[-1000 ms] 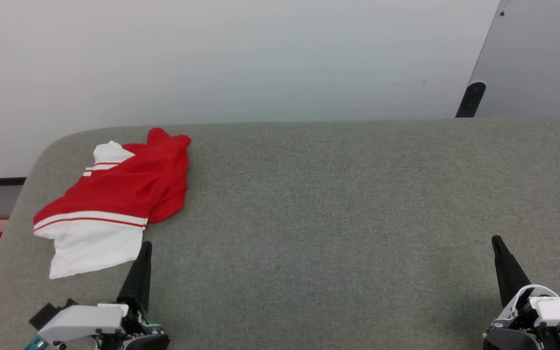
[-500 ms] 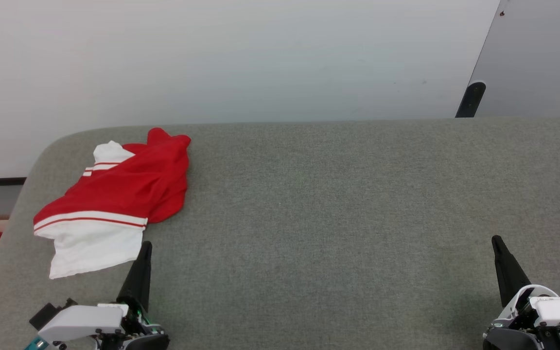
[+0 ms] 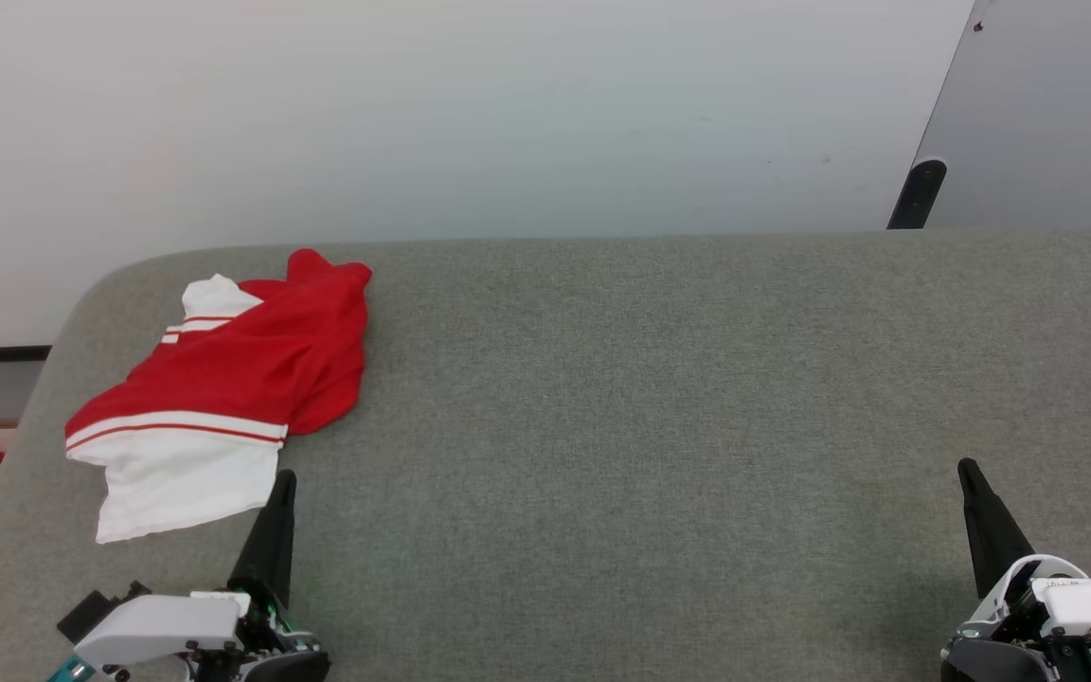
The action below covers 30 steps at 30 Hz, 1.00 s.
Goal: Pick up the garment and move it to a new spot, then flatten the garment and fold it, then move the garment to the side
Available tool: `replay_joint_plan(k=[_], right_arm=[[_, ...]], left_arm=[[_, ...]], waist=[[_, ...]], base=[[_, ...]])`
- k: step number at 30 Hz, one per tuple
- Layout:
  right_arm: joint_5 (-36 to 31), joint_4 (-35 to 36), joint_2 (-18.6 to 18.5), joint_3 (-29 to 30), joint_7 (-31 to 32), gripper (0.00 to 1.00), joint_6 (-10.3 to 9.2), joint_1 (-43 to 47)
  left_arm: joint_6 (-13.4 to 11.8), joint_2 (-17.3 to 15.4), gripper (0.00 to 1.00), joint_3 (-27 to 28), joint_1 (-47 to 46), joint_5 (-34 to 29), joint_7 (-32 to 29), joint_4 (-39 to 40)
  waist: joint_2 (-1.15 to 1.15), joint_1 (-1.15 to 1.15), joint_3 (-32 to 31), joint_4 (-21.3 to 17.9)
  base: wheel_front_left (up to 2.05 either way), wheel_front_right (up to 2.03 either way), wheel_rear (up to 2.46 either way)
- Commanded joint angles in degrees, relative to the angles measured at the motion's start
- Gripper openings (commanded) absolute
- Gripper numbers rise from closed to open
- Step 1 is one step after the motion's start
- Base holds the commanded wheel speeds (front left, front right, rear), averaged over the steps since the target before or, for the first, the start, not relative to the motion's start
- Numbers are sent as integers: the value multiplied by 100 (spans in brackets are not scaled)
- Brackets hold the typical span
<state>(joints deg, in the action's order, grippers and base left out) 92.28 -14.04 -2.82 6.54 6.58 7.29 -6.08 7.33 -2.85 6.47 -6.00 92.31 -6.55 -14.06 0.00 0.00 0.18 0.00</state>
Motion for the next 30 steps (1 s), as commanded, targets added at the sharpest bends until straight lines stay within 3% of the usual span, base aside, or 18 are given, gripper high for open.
replay_joint_plan(k=[1,30], right_arm=[[27,-2,-12,-2,4,0,38,-31],[27,-2,-12,-2,4,0,38,-31]], left_arm=[[30,0,0,11,-49,21,-7,4],[30,0,0,11,-49,21,-7,4]], waist=[[0,0,0,0],[0,0,0,0]], base=[[0,0,0],[0,0,0]])
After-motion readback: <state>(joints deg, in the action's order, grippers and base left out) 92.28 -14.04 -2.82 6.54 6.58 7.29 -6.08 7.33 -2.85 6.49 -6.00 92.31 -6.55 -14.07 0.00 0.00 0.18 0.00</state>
